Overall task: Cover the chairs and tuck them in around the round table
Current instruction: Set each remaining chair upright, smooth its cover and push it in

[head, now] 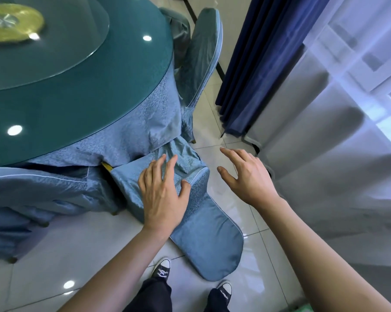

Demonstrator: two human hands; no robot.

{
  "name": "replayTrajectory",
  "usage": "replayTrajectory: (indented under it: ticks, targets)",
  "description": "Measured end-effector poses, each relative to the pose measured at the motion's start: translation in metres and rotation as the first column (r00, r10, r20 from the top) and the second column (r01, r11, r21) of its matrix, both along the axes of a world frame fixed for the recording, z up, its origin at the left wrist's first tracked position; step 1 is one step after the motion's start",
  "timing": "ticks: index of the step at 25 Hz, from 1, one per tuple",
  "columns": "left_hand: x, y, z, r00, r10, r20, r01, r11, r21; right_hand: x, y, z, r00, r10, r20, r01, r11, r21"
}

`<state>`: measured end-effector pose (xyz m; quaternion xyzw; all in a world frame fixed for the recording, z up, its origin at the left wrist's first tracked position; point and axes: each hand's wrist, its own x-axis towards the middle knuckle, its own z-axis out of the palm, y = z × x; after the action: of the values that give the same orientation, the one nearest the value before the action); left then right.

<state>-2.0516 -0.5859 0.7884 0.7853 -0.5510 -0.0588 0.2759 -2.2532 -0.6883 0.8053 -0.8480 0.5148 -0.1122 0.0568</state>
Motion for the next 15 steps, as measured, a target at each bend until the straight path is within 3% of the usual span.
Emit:
replayTrajectory:
  ticks: [15]
  targets:
    - [-0.117, 0.039, -0.001, 0.938, 0.347, 0.004, -0.347, 0.937, 0.023, -0.075, -0.035, -0.007, 0.937, 0.348, 0.027, -0.348, 0.937, 0.017]
